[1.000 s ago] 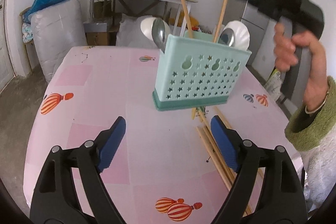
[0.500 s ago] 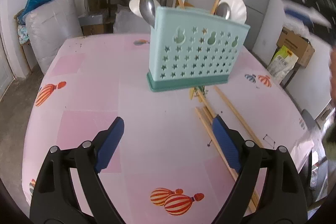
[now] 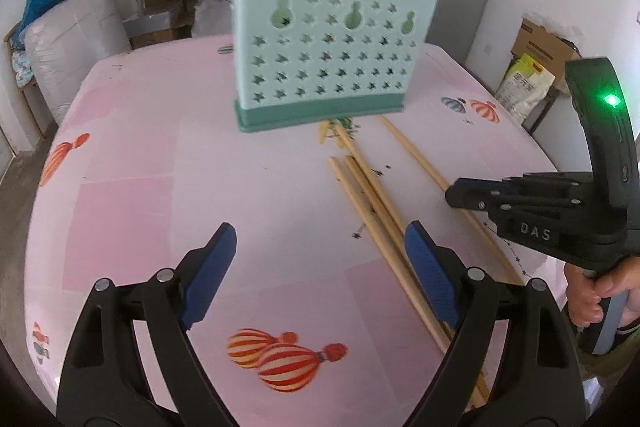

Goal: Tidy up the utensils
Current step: 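Lower both tools back toward the remaining chopsticks on the table, then grasp another chopstick with the left tool while the right tool grasps one too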

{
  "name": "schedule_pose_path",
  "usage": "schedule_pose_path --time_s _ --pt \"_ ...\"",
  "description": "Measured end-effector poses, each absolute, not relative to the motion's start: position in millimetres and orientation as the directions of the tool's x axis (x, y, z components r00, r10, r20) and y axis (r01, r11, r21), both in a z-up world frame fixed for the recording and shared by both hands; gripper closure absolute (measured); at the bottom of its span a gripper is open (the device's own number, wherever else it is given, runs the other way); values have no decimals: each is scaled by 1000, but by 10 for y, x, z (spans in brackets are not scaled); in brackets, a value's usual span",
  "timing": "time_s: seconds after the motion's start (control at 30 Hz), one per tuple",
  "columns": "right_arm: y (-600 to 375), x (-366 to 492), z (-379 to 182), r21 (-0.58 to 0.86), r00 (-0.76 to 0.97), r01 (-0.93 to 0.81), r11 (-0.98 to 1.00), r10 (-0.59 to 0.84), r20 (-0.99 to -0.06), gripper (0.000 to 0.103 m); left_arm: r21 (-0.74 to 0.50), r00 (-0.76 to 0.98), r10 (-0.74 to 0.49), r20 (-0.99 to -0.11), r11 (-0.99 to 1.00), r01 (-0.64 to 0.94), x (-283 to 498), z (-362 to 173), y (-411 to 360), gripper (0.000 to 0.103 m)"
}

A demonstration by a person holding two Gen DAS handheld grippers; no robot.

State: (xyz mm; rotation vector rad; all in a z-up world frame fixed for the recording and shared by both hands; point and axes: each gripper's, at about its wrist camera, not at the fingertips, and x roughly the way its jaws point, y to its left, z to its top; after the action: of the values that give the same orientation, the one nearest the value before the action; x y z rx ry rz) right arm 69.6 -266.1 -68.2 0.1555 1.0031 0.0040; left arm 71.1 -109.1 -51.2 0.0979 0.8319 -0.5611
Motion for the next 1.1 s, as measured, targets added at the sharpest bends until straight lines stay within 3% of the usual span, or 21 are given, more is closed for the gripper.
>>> schedule_pose_path --time_s 0.6,0.73,0.8,0.9,1.1 --pt "-2947 436 -784 237 573 187 953 90 -815 96 68 564 -277 -778 855 514 699 -734 -1449 23" --pt "-2939 423 -786 246 567 202 948 91 -818 96 40 548 -284 -787 862 505 749 -697 -1370 46" --pt "-2945 401 -785 257 560 206 944 102 -823 96 22 537 -287 -794 868 496 784 -681 -1323 65" --pt "-2951 361 -781 275 542 201 940 127 -830 96 17 531 -274 -802 878 478 836 -668 -1283 85" --pt "-2952 395 -771 324 503 172 930 200 -841 92 -9 518 -278 -809 887 462 908 -665 -1203 94"
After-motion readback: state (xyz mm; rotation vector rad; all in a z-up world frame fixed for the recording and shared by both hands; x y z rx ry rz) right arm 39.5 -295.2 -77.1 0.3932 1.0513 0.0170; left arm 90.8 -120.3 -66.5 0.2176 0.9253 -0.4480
